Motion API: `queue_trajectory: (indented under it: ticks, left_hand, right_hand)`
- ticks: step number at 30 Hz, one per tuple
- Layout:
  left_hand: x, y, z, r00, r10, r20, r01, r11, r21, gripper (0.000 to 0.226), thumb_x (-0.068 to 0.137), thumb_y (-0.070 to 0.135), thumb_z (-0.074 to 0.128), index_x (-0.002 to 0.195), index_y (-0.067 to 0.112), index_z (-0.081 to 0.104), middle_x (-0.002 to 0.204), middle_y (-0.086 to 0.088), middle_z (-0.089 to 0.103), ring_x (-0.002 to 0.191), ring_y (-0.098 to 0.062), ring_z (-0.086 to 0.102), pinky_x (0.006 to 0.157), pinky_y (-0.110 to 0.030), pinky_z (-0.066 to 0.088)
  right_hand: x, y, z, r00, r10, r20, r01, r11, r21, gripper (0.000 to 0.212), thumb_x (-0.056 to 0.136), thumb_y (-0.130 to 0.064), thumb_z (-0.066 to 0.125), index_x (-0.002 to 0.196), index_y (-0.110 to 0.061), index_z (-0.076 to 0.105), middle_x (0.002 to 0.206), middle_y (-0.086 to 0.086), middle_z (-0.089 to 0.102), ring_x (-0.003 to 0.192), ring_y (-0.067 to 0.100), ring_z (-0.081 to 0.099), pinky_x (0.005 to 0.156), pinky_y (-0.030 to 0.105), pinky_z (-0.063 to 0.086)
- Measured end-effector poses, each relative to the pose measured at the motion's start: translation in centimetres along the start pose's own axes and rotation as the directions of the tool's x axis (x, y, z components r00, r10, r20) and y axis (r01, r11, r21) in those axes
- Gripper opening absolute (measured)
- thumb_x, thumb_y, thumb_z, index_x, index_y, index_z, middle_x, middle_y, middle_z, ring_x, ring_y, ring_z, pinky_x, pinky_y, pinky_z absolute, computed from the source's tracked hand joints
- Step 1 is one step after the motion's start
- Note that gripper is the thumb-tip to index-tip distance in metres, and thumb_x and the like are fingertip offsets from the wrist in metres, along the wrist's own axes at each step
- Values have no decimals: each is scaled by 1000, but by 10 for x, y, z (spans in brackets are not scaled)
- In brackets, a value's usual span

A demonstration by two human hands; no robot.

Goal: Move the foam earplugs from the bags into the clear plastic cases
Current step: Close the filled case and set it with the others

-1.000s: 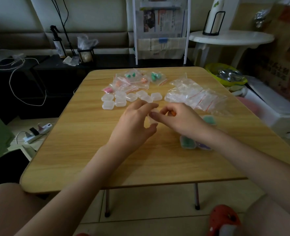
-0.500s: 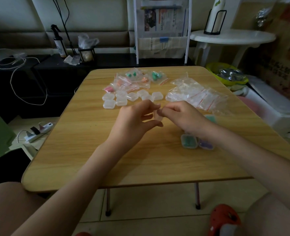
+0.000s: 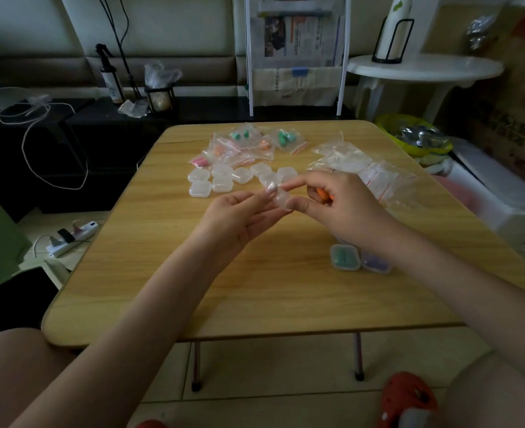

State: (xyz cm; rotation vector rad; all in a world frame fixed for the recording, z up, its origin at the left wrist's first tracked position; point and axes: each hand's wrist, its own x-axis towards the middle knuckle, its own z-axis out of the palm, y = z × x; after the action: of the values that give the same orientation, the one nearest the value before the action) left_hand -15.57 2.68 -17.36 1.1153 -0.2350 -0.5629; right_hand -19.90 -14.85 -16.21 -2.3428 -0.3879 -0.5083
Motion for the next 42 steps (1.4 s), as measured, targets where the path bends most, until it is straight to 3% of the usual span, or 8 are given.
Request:
queue_trajectory:
  ticks: [5,9,13,16,20,27,30,42]
  left_hand:
    - [-1,-4,0,998,-29,58,29,999,14,33,76,17,61,98,-6,65,92,-17,71,87,-19,70,76,-21,56]
    - [-6,-4,6,971,-124,206,117,992,46,33,82,13,55,108,-5,63,106,-21,68,95,-23,68,80,-25,56]
    - [-10,-5,9,930,-208,304,202,978,50,37,86,11,50,118,-7,57,120,-24,61,103,-26,64,82,-27,55]
    - [-7,-7,10,956,-188,227,188,982,19,40,88,11,50,125,-3,52,118,-23,62,101,-27,65,79,-27,56]
    - [1,-10,5,992,-115,60,120,989,-81,30,94,7,49,122,0,43,112,-28,64,101,-32,67,73,-25,58]
    - [6,-14,3,997,3,-78,-5,1000,-28,14,92,7,55,89,13,43,105,-23,65,94,-30,67,73,-25,58]
    - [6,-17,3,999,23,-47,-23,1000,0,11,92,9,55,90,12,45,101,-18,68,94,-27,68,75,-26,56]
    - [3,-18,9,999,0,53,3,998,-57,5,95,9,49,95,4,50,92,-16,64,89,-22,68,76,-24,57]
  right_hand:
    - [0,11,4,986,-135,-94,115,975,-191,22,97,-18,52,108,-9,68,87,-15,57,75,-1,53,69,7,39]
    - [4,7,-5,988,125,-86,-118,990,79,24,99,-23,49,93,-15,71,58,2,55,46,5,40,49,20,34]
    - [3,5,-7,970,242,15,-242,961,134,28,99,-28,48,87,-17,71,54,-6,52,39,5,36,46,18,30]
    - [5,7,-5,918,390,65,-391,871,296,33,102,-27,41,97,-12,70,56,-6,46,43,4,35,45,18,27]
    - [9,4,-8,805,569,168,-538,582,610,34,96,-5,31,108,-8,62,72,4,48,51,8,33,46,22,27]
    - [4,-3,-3,867,454,206,-445,518,730,8,94,1,51,102,-2,52,92,15,69,57,3,53,49,13,40]
    - [4,0,0,888,433,157,-404,568,717,3,88,-1,59,90,-3,57,100,18,70,64,7,58,56,14,45]
    - [-3,-7,14,940,333,-80,-283,888,363,6,77,-12,76,81,-11,72,70,-6,69,58,-1,59,51,13,45]
